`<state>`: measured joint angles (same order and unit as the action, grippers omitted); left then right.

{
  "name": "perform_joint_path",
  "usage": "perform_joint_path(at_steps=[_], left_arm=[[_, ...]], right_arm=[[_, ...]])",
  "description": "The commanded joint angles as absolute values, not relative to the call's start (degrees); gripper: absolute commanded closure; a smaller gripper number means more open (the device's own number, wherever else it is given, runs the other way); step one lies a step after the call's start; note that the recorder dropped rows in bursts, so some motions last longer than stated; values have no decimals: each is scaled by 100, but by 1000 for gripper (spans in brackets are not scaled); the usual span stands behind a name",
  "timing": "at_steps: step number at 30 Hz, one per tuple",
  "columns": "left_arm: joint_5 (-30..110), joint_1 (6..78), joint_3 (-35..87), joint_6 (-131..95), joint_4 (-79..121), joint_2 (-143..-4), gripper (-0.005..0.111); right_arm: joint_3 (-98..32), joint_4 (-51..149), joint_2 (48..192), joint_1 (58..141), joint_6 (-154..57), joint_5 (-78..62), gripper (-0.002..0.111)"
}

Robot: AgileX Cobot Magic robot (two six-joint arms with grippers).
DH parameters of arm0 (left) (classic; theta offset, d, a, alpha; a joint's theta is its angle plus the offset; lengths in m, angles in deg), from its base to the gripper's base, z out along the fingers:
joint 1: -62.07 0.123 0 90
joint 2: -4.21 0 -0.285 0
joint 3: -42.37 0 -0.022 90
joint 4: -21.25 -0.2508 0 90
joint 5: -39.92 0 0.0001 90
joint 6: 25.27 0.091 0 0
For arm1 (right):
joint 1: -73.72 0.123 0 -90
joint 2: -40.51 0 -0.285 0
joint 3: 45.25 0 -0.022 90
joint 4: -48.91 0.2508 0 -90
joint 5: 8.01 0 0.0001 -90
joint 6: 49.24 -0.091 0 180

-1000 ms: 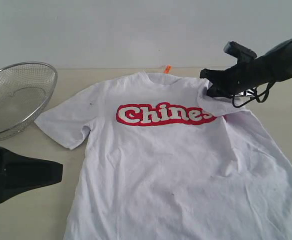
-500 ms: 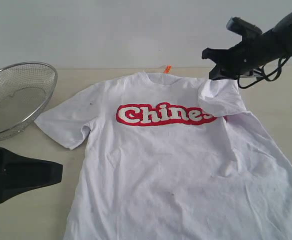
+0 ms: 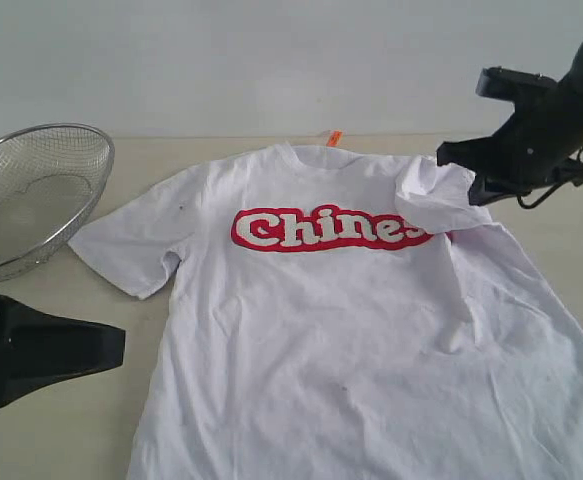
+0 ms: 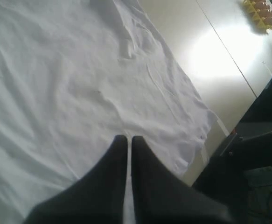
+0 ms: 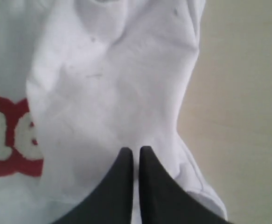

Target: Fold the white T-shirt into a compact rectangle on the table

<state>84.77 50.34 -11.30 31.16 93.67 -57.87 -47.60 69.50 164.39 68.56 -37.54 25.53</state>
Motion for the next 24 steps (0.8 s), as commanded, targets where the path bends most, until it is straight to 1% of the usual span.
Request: perform_joint_path(at_steps=[1, 14, 24], left_arm=[[8512, 5005, -1119, 2948, 9380, -5829, 102], [8650, 5005, -1119, 2830, 9380, -5829, 102], [8650, 5005, -1119, 2830, 9380, -5829, 102]], right_arm=[[-4405, 6888, 16382, 6826, -3784, 2062, 109], [-4161, 6697, 16726, 6826, -3853, 1887, 109], [-4161, 6400, 16786, 6656, -4099, 2177, 109]])
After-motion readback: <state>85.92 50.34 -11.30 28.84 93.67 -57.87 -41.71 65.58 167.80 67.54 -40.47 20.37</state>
